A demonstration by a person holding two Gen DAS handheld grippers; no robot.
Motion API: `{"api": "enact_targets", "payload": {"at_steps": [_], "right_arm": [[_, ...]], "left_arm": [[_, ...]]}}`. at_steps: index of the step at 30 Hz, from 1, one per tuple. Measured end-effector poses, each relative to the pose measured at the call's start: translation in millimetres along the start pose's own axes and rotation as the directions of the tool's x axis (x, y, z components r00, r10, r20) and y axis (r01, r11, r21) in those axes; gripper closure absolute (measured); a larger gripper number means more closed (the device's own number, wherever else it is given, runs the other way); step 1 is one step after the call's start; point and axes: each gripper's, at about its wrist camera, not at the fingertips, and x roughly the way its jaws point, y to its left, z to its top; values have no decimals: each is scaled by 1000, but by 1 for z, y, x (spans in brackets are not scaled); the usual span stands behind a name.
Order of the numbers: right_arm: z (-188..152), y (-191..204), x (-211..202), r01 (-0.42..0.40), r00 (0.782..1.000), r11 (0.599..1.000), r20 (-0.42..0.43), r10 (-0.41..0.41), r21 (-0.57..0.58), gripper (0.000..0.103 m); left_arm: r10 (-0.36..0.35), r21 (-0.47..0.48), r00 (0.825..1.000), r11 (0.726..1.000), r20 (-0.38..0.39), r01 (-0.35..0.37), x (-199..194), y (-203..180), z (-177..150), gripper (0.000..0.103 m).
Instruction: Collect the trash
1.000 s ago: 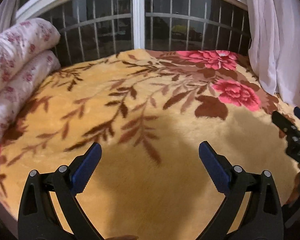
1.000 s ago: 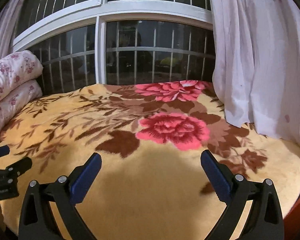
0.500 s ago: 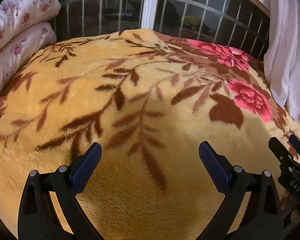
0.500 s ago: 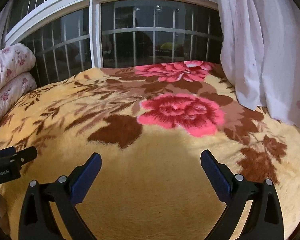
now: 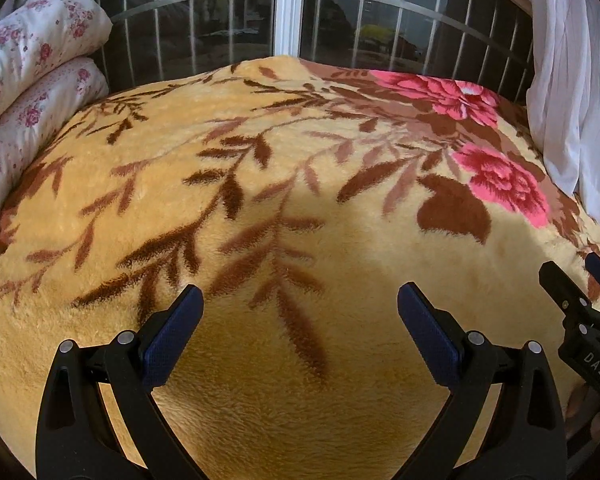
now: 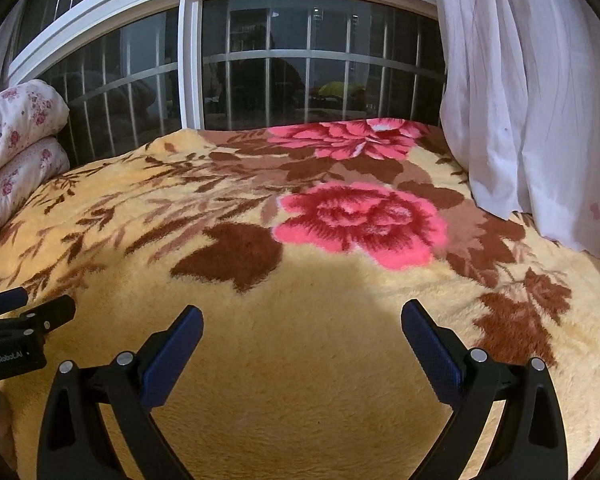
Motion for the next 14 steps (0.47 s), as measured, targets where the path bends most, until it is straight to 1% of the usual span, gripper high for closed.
{"api": "enact_targets", "payload": {"at_steps": [4, 8, 14], "right_arm": [[-2, 0, 0, 4, 1000, 1000, -4, -4, 4, 5], [-3, 0, 1, 5, 1000, 1000, -14, -5, 8, 5], [-3, -1, 2, 4, 1000, 1000, -16, -4, 8, 5]], "left_arm": [[14, 9, 1000, 1000, 24, -14, -3, -1, 0, 8], [26, 10, 1000, 1000, 16, -26, -2, -1, 1, 8], [-4, -12, 1000, 1000, -12, 4, 2, 3, 0, 8]]}}
